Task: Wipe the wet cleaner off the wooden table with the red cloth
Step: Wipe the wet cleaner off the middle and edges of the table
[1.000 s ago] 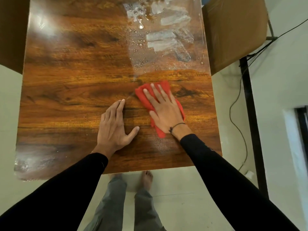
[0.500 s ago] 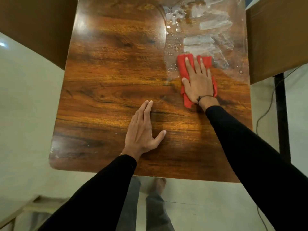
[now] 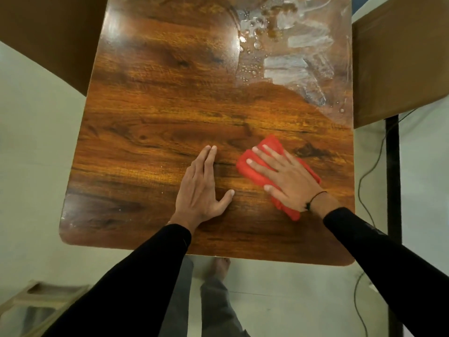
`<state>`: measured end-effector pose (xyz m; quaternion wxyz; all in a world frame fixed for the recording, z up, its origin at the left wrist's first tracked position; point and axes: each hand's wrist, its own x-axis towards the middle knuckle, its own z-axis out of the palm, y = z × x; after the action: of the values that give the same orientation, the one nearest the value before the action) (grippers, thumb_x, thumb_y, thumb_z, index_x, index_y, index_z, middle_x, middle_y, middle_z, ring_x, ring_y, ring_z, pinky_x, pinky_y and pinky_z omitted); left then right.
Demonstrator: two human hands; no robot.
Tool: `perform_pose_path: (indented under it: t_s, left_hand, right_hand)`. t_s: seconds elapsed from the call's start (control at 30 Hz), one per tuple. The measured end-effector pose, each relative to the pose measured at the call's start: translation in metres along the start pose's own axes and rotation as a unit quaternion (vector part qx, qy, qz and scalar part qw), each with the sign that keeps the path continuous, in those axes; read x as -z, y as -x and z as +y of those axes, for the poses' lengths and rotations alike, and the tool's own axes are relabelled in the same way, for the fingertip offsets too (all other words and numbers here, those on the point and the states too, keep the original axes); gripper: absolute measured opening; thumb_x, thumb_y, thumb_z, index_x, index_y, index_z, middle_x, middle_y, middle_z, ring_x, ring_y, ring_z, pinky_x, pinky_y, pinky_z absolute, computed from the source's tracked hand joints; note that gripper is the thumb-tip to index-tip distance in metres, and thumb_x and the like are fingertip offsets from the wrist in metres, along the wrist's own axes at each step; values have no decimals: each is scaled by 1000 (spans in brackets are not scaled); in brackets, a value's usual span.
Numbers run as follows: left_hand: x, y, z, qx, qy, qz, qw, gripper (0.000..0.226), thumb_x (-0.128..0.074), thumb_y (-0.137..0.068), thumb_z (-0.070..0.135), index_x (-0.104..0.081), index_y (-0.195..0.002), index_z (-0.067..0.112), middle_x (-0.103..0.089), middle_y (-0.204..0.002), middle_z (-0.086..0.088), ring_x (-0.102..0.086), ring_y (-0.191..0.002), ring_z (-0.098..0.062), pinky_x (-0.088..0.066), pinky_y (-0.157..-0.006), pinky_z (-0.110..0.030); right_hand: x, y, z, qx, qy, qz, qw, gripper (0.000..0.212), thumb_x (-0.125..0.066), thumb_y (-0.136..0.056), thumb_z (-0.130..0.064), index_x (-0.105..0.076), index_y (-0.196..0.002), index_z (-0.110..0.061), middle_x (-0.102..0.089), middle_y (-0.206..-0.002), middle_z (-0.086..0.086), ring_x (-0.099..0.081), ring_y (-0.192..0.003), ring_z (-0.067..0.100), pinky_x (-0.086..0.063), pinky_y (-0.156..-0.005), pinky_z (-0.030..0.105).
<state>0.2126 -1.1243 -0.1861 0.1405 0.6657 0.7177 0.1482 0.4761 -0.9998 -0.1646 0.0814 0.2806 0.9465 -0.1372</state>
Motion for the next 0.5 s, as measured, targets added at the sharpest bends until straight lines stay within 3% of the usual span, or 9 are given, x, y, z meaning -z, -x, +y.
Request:
perform_pose_path:
  t_s: [0.13, 0.23, 0.37, 0.5]
  left_hand:
    - [2, -3, 1, 5, 6, -5, 1000, 112, -62, -93, 68, -19, -172, 2, -27, -175, -20, -37, -158, -33, -36, -127, -44]
    - [3, -2, -4, 2, 0, -6, 1000, 113, -62, -93, 68, -18, -172, 1, -27, -176, -20, -37, -157, -33, -35, -126, -43]
    - [2, 1, -4, 0, 2, -7, 1000, 113, -63, -93, 67, -17, -172, 1, -25, -177, -20, -35, -159, -34, -33, -127, -42]
    - [5, 1, -1, 2, 6, -10, 1000, 114, -65, -92, 65, -17, -172, 0, -25, -176, -22, -35, -160, -35, -34, -128, -46]
  right_hand:
    - [16, -45, 19, -154, -23, 51, 986, 78, -38, -109, -49, -1, -178, -42, 4, -188, -5, 2, -174, 25, -15, -136, 65]
    - [25, -103, 11, -204, -30, 70, 976, 77, -41, -111, -46, -5, -178, -39, 0, -188, 0, -1, -174, 28, -14, -136, 62]
    - [23, -122, -13, -182, -13, 69, 981, 77, -41, -112, -46, -5, -179, -35, -1, -188, 3, -2, -174, 29, -13, -137, 59]
    - [8, -92, -51, -101, 6, 55, 993, 79, -40, -110, -49, -4, -179, -34, 2, -188, 3, 0, -174, 28, -14, -137, 58]
